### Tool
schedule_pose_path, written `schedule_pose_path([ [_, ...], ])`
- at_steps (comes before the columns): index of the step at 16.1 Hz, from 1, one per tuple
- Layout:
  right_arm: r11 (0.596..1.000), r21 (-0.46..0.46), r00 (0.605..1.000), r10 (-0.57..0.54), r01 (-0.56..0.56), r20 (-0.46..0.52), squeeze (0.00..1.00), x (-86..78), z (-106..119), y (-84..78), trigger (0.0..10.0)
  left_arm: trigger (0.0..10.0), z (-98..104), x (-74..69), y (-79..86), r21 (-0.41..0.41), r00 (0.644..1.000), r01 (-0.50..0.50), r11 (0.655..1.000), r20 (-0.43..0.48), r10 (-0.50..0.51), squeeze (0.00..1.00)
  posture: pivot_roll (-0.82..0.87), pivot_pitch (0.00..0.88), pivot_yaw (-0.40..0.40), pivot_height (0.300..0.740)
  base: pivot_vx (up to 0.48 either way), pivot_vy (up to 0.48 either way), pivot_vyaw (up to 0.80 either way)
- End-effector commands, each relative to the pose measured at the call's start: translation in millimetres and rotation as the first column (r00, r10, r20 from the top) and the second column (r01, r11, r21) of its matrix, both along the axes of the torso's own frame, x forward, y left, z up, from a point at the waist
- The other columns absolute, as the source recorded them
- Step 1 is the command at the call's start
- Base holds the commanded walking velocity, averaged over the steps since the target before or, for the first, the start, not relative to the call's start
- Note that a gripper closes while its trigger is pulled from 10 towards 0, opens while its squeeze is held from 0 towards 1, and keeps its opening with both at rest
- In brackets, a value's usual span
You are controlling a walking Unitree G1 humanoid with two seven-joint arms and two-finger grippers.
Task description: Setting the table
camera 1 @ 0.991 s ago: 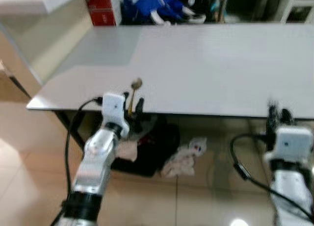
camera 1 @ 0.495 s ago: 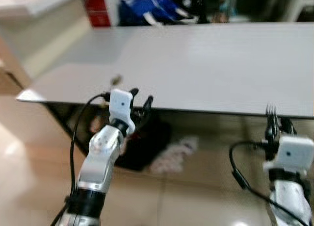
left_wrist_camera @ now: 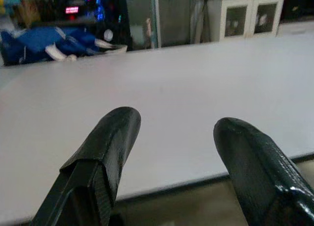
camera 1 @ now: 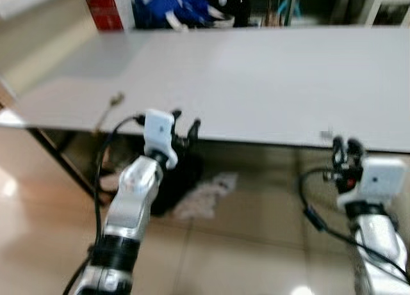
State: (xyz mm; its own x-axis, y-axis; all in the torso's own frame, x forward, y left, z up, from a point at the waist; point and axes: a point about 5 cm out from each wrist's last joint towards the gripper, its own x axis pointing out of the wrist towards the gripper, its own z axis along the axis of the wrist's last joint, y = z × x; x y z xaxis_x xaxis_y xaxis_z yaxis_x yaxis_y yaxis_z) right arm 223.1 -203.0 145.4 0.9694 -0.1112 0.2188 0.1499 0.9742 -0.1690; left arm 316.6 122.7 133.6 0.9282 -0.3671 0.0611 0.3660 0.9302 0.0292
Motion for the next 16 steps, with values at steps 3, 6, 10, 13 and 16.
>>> schedule_pose_path([
  [3,0.998,-0.059,0.997,0.013,-0.009,0.071,0.00,0.5,13.3,9.1,0.0,10.0,-1.0,-1.5,2.5,-0.006,1.000,-0.013,1.000,-0.001,0.013,0.00,-0.08,0.000,0.128,0.740,0.000,-0.417,0.00],
  [6,0.997,-0.069,0.999,0.021,-0.018,0.049,0.00,2.4,6.9,19.1,10.0,10.0,-0.7,-0.3,1.7,-0.032,1.000,-0.017,0.999,-0.009,0.017,0.00,-0.08,0.000,0.129,0.740,0.334,-0.254,0.00],
  [10,0.997,-0.073,0.999,0.005,-0.003,0.034,0.00,3.8,3.5,18.7,10.0,10.0,3.9,5.8,0.8,-0.042,1.000,-0.030,0.999,-0.002,0.030,0.00,-0.08,0.000,0.130,0.740,0.240,0.000,0.00],
  [13,0.997,-0.075,1.000,-0.003,0.005,0.022,0.00,3.1,0.5,19.3,10.0,10.0,5.5,8.3,-1.6,-0.042,1.000,-0.025,0.999,-0.002,0.025,0.00,-0.08,0.000,0.131,0.740,0.000,0.320,0.00],
  [16,0.997,-0.076,1.000,-0.009,0.009,0.008,0.00,1.2,-2.5,18.8,10.0,10.0,4.4,8.7,-2.7,-0.053,1.000,-0.026,0.998,-0.012,0.026,0.00,-0.09,0.000,0.131,0.740,0.000,0.480,0.00],
])
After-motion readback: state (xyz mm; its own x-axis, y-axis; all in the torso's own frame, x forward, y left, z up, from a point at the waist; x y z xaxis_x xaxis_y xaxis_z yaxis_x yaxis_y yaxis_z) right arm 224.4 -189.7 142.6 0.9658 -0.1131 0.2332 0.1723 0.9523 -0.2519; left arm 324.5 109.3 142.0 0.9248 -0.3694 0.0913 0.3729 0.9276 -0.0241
